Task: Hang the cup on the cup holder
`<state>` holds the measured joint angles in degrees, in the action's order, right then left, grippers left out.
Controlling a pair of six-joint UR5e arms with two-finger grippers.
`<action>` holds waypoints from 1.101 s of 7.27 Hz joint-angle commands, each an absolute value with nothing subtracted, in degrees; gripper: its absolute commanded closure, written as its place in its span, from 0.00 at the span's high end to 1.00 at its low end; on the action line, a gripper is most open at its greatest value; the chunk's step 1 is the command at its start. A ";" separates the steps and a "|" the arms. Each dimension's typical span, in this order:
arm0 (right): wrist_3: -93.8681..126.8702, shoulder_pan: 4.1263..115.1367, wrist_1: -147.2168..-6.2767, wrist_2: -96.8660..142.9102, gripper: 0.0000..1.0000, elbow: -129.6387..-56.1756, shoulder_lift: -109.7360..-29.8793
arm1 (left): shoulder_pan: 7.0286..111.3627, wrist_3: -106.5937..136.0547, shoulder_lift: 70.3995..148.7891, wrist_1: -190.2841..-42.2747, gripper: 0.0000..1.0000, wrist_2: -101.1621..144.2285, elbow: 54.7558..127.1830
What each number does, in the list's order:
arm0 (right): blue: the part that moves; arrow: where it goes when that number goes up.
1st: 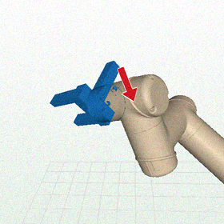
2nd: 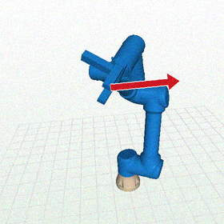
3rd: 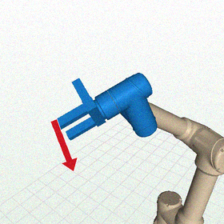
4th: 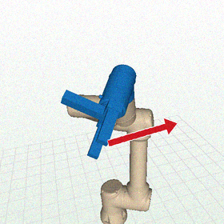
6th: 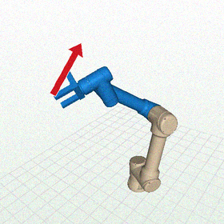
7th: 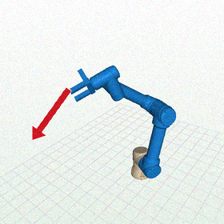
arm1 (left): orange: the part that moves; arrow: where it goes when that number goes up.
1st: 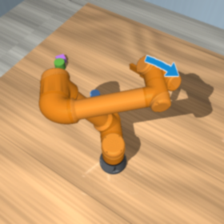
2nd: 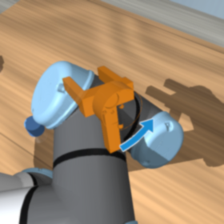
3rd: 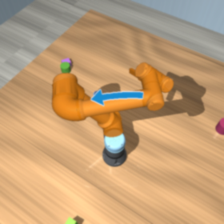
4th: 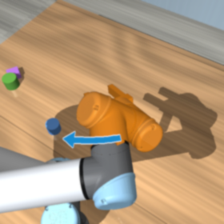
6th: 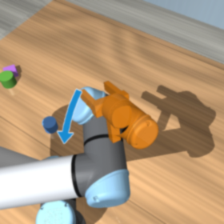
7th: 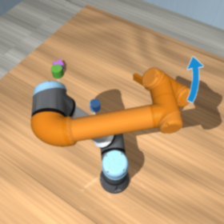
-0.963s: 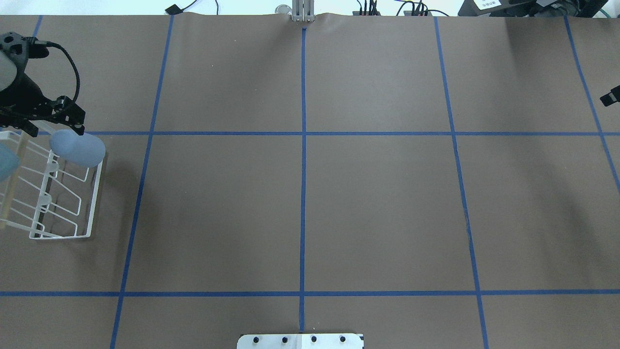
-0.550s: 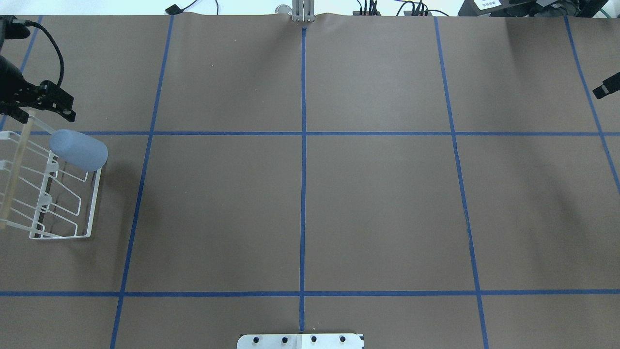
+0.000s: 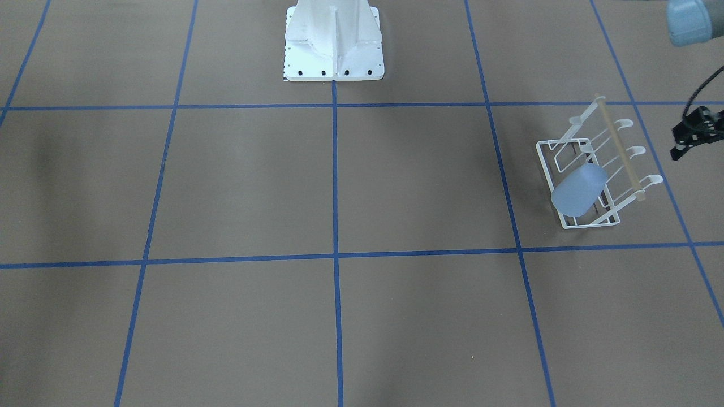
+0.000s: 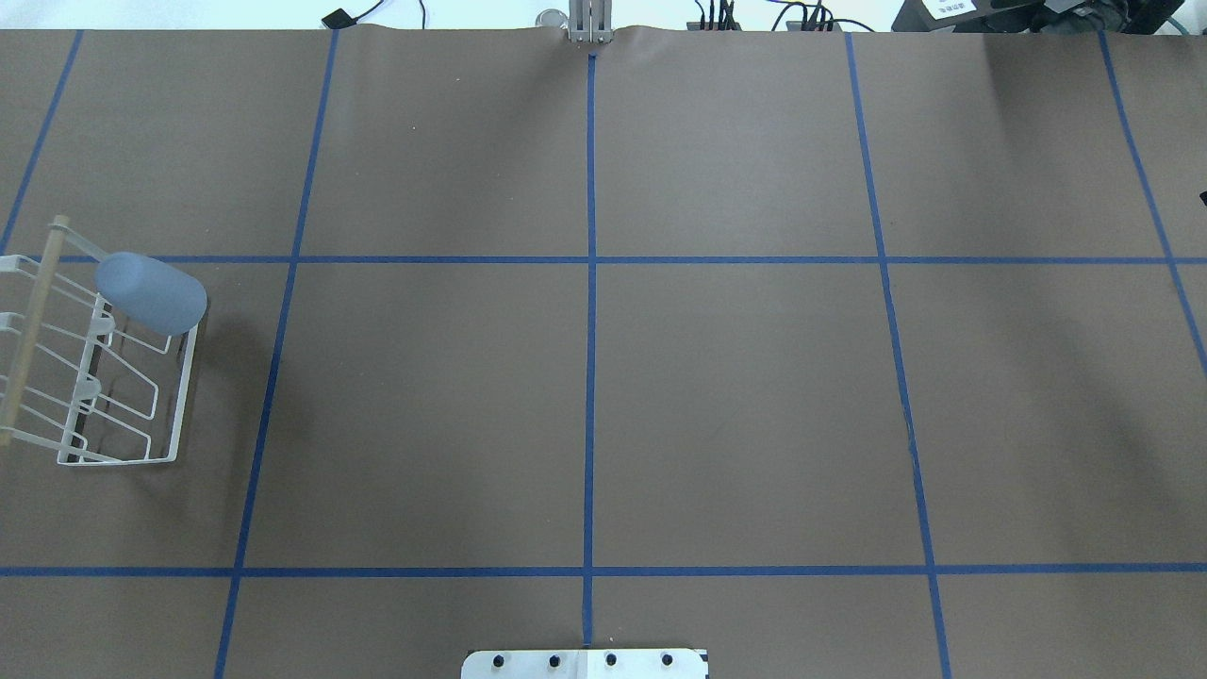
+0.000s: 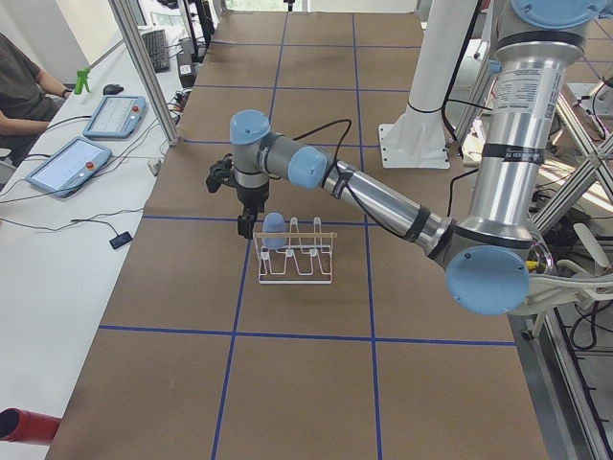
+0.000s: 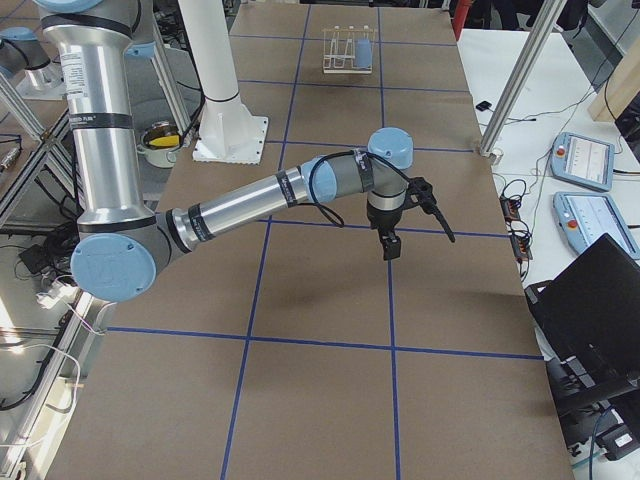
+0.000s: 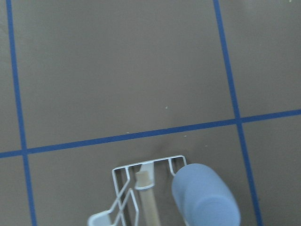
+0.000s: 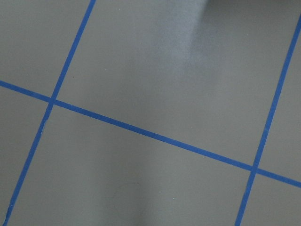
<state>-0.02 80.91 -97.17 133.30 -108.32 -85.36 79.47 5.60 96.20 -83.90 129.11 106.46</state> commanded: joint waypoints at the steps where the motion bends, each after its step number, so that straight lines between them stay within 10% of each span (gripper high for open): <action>1: -0.09 81.12 -97.29 132.72 1.00 -108.11 -87.61 | 83.05 -0.26 94.40 -85.16 0.98 129.37 103.10; 8: -0.26 84.97 -97.29 133.50 1.00 -107.60 -92.10 | 82.97 3.87 94.22 -85.34 0.98 130.78 97.48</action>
